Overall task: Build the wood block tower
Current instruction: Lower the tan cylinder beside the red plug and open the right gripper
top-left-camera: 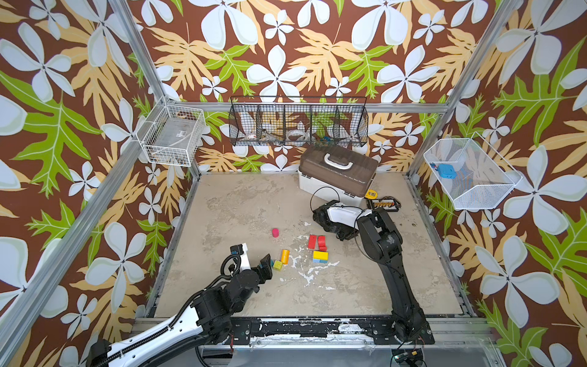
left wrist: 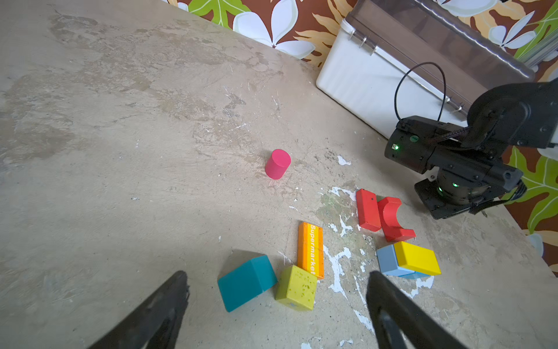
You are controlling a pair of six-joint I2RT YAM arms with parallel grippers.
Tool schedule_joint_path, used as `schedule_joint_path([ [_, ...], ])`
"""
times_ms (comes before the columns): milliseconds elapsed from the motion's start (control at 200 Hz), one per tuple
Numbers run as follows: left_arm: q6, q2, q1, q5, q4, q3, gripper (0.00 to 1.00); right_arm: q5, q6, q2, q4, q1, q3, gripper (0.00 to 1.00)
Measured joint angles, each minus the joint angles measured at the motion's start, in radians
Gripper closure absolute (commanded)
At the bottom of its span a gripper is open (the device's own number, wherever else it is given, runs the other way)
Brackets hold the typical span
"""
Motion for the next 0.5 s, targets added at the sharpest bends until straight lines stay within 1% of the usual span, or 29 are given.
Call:
schedule_joint_path([
  [55, 0.003, -0.001, 0.0, 0.001, 0.0, 0.0, 0.07, -0.002, 0.0, 0.0, 0.001, 0.0, -0.002, 0.64],
  [170, 0.003, -0.002, 0.0, 0.004, 0.0, 0.0, 0.07, 0.003, 0.0, 0.003, 0.001, 0.002, -0.002, 0.54],
  [340, 0.003, -0.002, 0.0, 0.005, 0.0, 0.0, 0.07, 0.01, -0.008, -0.005, 0.005, 0.004, -0.011, 0.52],
  [420, 0.003, -0.002, 0.0, 0.007, 0.0, 0.0, 0.07, -0.011, -0.027, -0.023, 0.019, 0.006, -0.019, 0.52],
  [500, 0.003, -0.002, 0.0, 0.007, 0.0, 0.0, 0.07, -0.042, -0.035, -0.043, 0.037, 0.011, -0.027, 0.49],
])
